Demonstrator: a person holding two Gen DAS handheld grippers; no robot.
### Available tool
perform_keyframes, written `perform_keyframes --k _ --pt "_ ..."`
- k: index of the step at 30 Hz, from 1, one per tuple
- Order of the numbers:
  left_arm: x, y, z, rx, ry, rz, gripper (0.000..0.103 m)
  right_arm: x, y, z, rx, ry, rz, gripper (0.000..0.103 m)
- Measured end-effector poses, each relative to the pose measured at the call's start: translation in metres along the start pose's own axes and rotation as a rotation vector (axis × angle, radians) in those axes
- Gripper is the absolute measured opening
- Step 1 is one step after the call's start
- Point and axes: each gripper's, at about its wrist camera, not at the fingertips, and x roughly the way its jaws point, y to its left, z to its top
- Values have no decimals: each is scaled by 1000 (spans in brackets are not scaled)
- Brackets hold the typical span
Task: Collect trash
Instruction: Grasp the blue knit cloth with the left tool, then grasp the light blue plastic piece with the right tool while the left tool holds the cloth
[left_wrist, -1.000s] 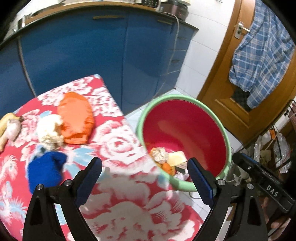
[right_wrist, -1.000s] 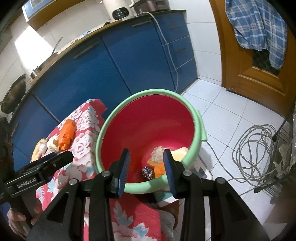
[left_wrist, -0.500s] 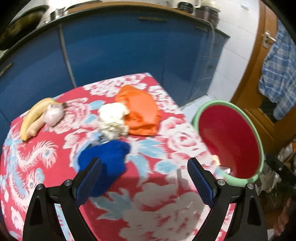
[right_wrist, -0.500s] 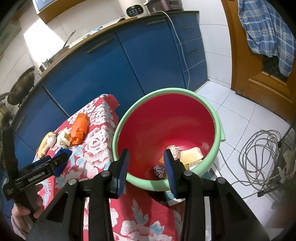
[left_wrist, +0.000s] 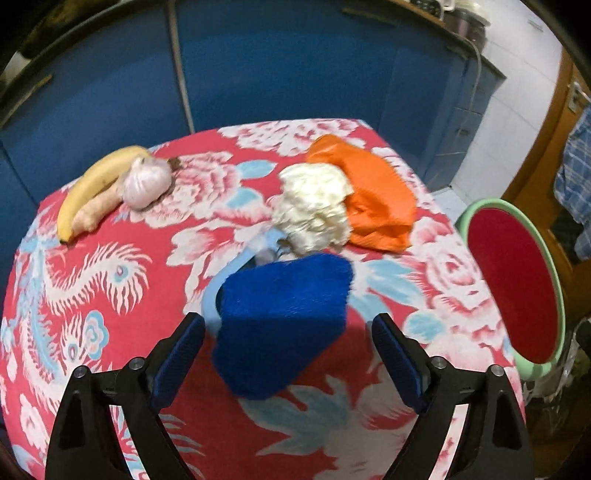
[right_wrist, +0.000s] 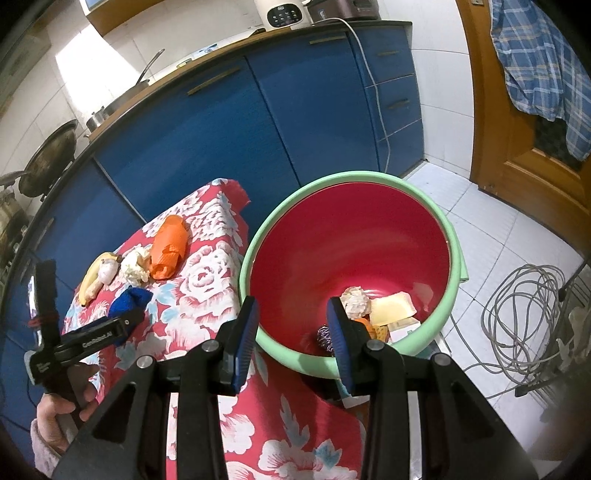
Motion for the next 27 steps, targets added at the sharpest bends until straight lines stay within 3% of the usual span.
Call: perform_keyframes --k 4,9,17,27 --pt "0 3 -2 2 -2 -10 60 1 3 -1 -5 6 -1 40" --pt "-4 5 -5 -5 -4 -52 47 0 7 -2 -13 6 3 40" --pt "-21 18 -18 -40 -2 -110 34 -3 25 -3 -35 5 25 40" --pt "-61 54 -26 -92 -74 -122 31 -4 72 -6 -97 12 86 40"
